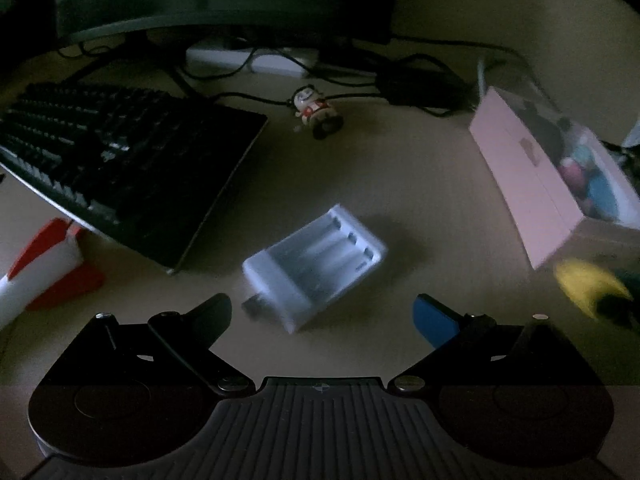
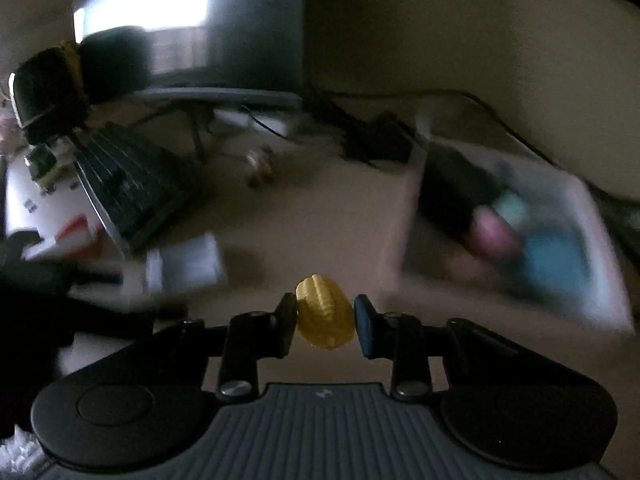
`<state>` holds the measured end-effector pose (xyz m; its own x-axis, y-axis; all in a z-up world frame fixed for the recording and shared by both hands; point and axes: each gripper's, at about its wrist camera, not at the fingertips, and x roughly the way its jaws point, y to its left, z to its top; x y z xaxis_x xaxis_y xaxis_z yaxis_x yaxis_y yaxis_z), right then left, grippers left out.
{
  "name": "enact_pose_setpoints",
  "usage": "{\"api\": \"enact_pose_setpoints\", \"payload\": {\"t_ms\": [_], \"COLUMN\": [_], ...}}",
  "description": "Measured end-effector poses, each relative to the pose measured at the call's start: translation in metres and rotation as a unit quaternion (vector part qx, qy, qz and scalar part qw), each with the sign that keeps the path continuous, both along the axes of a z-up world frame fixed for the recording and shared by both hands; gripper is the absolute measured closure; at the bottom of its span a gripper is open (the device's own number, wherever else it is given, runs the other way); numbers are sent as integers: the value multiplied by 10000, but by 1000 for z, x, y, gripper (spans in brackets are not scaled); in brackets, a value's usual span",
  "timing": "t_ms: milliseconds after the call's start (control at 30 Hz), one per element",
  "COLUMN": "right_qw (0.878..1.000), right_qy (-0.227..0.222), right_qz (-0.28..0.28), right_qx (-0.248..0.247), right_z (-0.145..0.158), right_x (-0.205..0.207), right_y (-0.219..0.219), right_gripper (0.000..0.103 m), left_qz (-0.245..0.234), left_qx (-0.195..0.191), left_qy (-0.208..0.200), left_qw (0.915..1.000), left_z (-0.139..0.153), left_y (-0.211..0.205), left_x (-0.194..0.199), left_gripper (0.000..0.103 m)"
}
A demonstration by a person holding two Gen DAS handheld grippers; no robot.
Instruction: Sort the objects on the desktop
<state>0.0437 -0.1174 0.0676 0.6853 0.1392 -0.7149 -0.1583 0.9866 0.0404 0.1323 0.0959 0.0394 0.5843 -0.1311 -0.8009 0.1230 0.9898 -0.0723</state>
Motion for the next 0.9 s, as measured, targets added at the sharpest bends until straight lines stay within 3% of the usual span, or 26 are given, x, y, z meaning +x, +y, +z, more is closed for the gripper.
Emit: {"api": "enact_pose_setpoints", "payload": {"t_ms": [200, 300, 367, 467, 533, 633, 700, 767, 833, 900], "right_qw": [9962, 9949, 9951, 9950, 9948, 9954, 9951, 9943, 9936, 9930], "right_qy": [-143, -210, -212, -209, -208, -231, -254, -252, -312, -366], "right_qz": [-622, -696, -691, -668, -673, -614, -580, -601, -621, -633], "right_qx": [-586, -696, -681, -715, -738, -700, -756, -843, -889, -932], "right_z": [-16, -19, -20, -25, -27, -29, -30, -32, -32, -32], "right_x": [-42, -55, -57, -62, -65, -65, -63, -62, -66, -73], "right_y": [-40, -53, -57, -65, -68, -72, -74, -76, -79, -83], "right_gripper": [73, 73, 73, 73, 72, 72, 72, 61, 40, 29], "left_qz": [263, 287, 135, -178, -565, -1427, -1746, -1849, -1884, -1833], "left_qx": [452, 609, 786, 769, 522, 83, 42, 195, 349, 467], "left_qy": [-51, -198, -339, -419, -465, -513, -473, -488, -544, -563], "left_qw": [9986, 9975, 9962, 9960, 9960, 9884, 9835, 9813, 9800, 9803], "left_z": [-9, -10, -10, -6, -1, 3, 2, 0, 0, 0], "left_y": [-29, -37, -44, -56, -67, -86, -96, -105, -107, -104], "left_x": [21, 26, 21, 1, -21, -58, -78, -95, -108, -118], "left_gripper": [3, 13, 13, 13, 13, 12, 12, 8, 7, 7]}}
